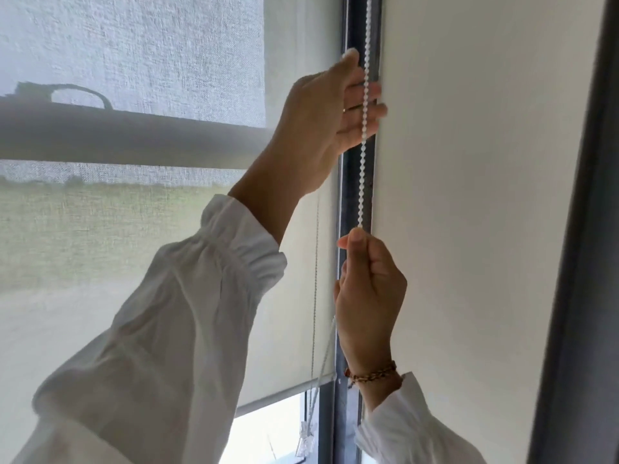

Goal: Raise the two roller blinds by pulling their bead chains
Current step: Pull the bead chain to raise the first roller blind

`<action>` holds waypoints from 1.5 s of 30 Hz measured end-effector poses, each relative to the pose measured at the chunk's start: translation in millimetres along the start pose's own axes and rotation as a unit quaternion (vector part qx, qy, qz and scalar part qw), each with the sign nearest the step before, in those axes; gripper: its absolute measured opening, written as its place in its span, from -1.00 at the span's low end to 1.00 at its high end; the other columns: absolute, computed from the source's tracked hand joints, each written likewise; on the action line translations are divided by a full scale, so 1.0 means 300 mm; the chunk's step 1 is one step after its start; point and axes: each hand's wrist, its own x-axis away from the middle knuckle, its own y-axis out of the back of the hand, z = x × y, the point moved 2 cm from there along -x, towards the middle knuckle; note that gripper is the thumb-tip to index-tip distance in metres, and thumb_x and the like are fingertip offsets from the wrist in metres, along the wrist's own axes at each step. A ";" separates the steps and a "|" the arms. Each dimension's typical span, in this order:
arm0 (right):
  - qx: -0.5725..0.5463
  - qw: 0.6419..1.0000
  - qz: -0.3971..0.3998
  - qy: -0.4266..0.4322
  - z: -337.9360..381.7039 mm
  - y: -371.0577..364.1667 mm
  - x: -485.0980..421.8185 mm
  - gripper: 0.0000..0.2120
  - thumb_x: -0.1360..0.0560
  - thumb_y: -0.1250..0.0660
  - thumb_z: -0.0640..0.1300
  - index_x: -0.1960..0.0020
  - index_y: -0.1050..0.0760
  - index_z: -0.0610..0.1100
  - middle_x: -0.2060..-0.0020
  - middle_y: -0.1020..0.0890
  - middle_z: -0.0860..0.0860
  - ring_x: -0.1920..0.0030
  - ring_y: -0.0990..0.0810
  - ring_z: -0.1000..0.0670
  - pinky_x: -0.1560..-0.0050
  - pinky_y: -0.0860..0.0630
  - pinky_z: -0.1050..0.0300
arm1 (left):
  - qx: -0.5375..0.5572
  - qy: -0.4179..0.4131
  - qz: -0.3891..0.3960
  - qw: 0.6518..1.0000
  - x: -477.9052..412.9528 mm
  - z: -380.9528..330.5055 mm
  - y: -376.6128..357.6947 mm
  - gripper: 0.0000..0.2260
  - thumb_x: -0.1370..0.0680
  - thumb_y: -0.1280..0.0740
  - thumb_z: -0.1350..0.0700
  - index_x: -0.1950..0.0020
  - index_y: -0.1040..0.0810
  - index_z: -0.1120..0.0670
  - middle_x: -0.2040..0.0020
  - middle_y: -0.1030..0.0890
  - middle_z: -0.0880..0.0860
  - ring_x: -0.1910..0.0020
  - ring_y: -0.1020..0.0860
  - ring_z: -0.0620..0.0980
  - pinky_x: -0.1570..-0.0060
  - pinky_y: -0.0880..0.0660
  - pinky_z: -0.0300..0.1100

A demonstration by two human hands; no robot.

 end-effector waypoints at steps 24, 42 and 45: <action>-0.271 0.933 0.138 -0.190 0.158 0.028 -0.296 -0.69 -0.60 -0.06 -0.01 0.04 -0.50 -0.17 0.17 -0.60 -0.08 0.11 -0.64 0.02 -0.03 -0.57 0.11 | -0.021 -0.089 -0.094 0.991 0.333 0.334 -0.028 -0.73 -0.49 -0.22 -0.04 0.41 -0.50 -0.09 0.64 -0.29 -0.12 0.65 -0.19 -0.21 0.60 -0.15 -0.33; -0.237 0.964 0.058 -0.103 0.266 -0.017 -0.278 -0.76 -0.57 -0.19 -0.20 0.20 -0.57 -0.12 0.61 -0.27 0.14 0.57 -0.14 0.13 0.58 -0.11 0.35 | 0.103 0.114 -0.055 0.987 0.469 0.484 0.030 -0.63 -0.51 -0.18 -0.15 0.37 -0.53 0.04 0.51 -0.45 -0.06 0.48 -0.38 -0.13 0.42 -0.32 -0.28; -0.199 0.973 0.052 -0.101 0.203 0.022 -0.199 -0.77 -0.57 -0.20 -0.17 0.18 -0.58 -0.08 0.60 -0.29 0.15 0.57 -0.16 0.15 0.57 -0.14 0.34 | 0.040 0.124 -0.072 0.989 0.392 0.445 0.069 -0.59 -0.48 -0.15 -0.23 0.20 -0.60 0.05 0.24 -0.64 -0.03 0.12 -0.56 -0.05 0.05 -0.40 -0.11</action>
